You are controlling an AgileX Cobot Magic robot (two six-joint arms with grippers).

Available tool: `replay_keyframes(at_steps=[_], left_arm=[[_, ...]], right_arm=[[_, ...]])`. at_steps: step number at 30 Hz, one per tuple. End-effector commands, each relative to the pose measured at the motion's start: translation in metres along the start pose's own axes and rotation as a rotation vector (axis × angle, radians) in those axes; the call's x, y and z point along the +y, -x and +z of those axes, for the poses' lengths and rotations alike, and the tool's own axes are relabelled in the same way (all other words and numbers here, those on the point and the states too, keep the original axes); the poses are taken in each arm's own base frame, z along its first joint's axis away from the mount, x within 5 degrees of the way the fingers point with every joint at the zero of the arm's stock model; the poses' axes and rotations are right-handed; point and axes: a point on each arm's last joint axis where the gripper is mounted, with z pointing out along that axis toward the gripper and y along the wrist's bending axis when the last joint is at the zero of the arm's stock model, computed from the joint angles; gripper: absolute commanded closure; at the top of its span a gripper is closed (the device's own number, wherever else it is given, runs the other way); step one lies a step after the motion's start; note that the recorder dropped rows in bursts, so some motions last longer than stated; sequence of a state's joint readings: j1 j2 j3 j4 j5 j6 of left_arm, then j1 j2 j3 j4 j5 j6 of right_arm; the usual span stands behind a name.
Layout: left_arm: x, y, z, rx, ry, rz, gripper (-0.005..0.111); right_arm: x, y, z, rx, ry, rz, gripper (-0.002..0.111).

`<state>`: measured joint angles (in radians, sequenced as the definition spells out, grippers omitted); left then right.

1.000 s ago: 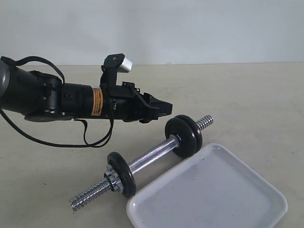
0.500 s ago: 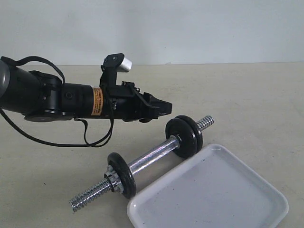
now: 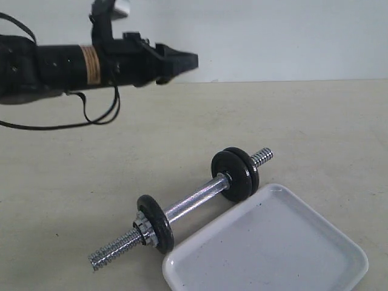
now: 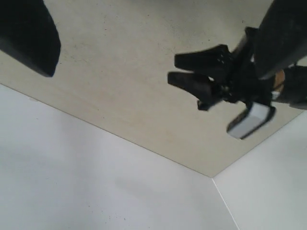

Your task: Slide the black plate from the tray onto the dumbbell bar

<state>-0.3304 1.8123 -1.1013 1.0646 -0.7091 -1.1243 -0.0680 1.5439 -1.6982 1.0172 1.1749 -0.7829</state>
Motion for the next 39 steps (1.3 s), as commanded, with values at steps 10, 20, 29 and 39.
replay_keyframes(at_steps=[10, 20, 29, 39], left_arm=[[-0.068, 0.117, -0.118, -0.262, -0.016, 0.234, 0.068], [-0.163, 0.151, -0.219, -0.420, 0.022, 0.636, 0.068], [-0.225, 0.150, -0.296, -0.576, 0.125, 0.851, 0.092], [-0.268, 0.122, -0.333, -0.545, 0.008, 1.003, 0.102]], right_arm=[[0.073, 0.018, -0.057, -0.137, 0.015, -0.182, 0.004], [0.205, -0.002, -0.154, -0.325, -0.026, -0.507, 0.004], [0.294, -0.058, -0.215, -0.441, -0.172, -0.937, 0.036], [0.332, -0.100, -0.249, -0.490, -0.269, -1.204, 0.107]])
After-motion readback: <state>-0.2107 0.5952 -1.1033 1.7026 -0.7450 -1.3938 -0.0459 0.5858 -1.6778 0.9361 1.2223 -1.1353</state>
